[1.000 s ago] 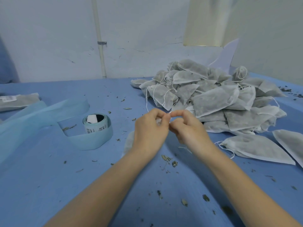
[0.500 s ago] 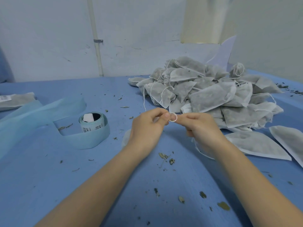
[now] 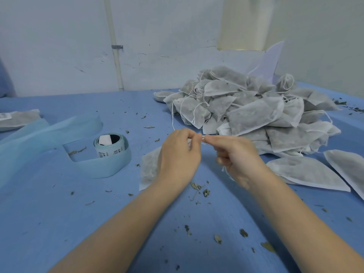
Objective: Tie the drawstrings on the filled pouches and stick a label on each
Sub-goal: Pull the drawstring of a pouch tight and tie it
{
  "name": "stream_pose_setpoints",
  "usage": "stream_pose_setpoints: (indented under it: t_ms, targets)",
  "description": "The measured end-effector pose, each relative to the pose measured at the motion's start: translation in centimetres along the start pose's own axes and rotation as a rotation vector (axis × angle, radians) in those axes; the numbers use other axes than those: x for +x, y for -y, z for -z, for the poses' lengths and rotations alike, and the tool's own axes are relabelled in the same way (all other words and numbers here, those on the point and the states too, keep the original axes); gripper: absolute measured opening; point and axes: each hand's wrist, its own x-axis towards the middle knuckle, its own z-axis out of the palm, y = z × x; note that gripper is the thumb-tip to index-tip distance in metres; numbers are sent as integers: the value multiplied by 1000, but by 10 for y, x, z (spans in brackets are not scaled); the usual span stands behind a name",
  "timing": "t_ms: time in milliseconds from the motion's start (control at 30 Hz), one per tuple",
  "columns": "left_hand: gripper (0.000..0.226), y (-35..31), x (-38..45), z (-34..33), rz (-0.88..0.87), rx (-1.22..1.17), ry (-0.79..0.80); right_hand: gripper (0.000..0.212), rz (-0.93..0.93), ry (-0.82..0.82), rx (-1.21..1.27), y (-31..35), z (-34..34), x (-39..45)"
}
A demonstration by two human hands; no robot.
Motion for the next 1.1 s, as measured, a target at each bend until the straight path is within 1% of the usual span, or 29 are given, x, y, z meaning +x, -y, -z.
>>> stream_pose_setpoints:
  t_ms: [100,167,233,300,367,433,500,567,667,733,767,800,833,900,967,1033,1100]
  targets:
    - [24,-1,1,0,62,-12,59,21,-65,78,153,3,-4,-2]
    - [23,-3,2,0,89,-36,95,33,-154,150,295,4,-6,-4]
    - [24,-4,0,0,90,-64,114,38,-232,192,417,4,-7,-5]
    - [19,-3,-2,-1,44,-73,94,37,-282,201,489,5,-9,-6]
    - [9,-3,-6,-1,-39,-122,28,30,-299,203,511,6,-10,-8]
    - [17,-2,-8,1,-155,-112,-39,24,-301,198,520,8,-10,-8]
    - [23,-2,-10,2,-261,-35,-72,26,-298,182,521,9,-10,-7]
    - [24,-2,-11,2,-309,12,-96,26,-297,170,507,9,-8,-7]
    - [17,-3,-11,2,-332,57,-166,28,-293,155,509,8,-7,-6]
    - [11,-1,-9,2,-356,100,-235,27,-260,126,477,7,-7,-5]
    - [9,-1,-9,2,-358,115,-266,21,-221,107,425,6,-7,-5]
    - [6,-1,-8,2,-369,136,-294,14,-165,85,348,5,-7,-5]
    - [3,-1,-7,3,-393,173,-324,12,-101,66,250,4,-7,-4]
    - [4,1,-7,3,-461,268,-372,17,13,45,45,3,-6,-6]
    - [7,3,-6,2,-496,310,-394,16,94,44,-100,4,-4,-9]
    - [7,2,-5,2,-422,290,-364,13,147,8,-111,6,-3,-10]
    - [8,-2,-5,2,-256,231,-265,14,189,-41,-88,6,-3,-10]
